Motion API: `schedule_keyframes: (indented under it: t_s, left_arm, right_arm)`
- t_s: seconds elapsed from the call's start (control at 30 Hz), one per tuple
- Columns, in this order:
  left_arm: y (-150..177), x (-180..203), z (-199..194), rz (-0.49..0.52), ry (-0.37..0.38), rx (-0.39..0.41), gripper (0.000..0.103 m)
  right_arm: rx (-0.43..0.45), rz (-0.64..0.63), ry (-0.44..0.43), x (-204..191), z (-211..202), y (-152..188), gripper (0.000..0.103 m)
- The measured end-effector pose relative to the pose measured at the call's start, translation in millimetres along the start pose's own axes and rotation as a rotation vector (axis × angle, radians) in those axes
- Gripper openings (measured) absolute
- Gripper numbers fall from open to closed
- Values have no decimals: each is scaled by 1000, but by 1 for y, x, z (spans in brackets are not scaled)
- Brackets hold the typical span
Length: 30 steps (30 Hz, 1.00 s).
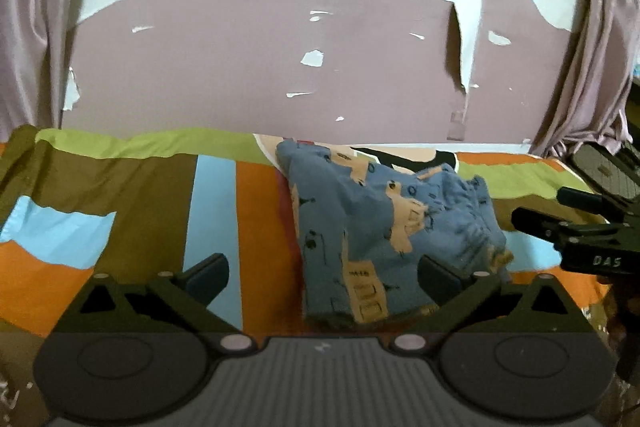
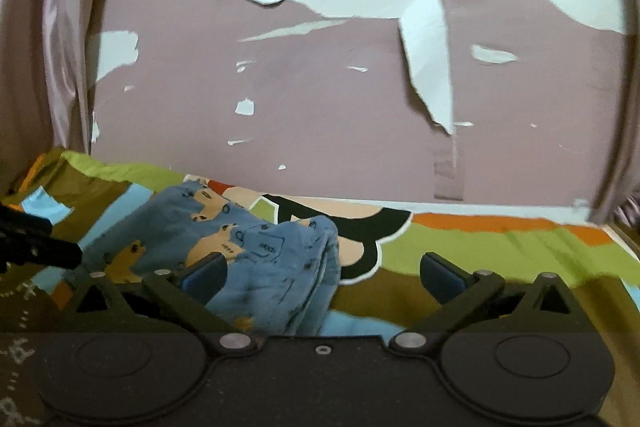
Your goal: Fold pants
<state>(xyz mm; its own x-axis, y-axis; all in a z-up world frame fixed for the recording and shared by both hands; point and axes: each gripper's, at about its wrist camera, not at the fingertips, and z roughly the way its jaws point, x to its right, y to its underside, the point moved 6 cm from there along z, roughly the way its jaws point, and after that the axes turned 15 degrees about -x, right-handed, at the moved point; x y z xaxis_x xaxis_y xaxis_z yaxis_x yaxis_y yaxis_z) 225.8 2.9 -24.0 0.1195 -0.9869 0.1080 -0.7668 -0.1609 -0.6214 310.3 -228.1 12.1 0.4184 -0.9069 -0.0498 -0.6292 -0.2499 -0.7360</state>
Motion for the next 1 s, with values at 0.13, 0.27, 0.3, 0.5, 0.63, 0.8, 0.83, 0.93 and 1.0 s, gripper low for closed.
schedule_keyframes:
  t_s: [0.13, 0.27, 0.3, 0.5, 0.63, 0.8, 0.83, 0.93, 1.0]
  left_arm:
    - [19, 4, -12, 20, -10, -7, 103]
    - [37, 5, -25, 45, -28, -5, 103]
    - [40, 5, -28, 51, -35, -4, 103]
    - [64, 4, -41, 82, -37, -7, 103]
    - [78, 2, -45, 90, -41, -15, 103]
    - [86, -1, -47, 81, -46, -25, 103]
    - [87, -1, -48, 78, -45, -26, 103]
    - [87, -4, -48, 66, -47, -27, 103]
    - [87, -5, -48, 60, -45, -29, 103]
  right_arm:
    - [1, 50, 2, -16, -24, 22, 102]
    - [8, 77, 19, -32, -47, 48, 102]
    - [4, 86, 23, -35, -51, 54, 102]
    - [5, 121, 42, -47, -75, 83, 102]
    - [9, 104, 51, -56, -86, 95, 102]
    - [12, 92, 49, -62, -92, 100, 102]
    - [13, 91, 50, -63, -93, 100, 102]
    - [14, 100, 48, -62, -92, 99, 102]
    - [12, 107, 48, -61, -91, 99, 102]
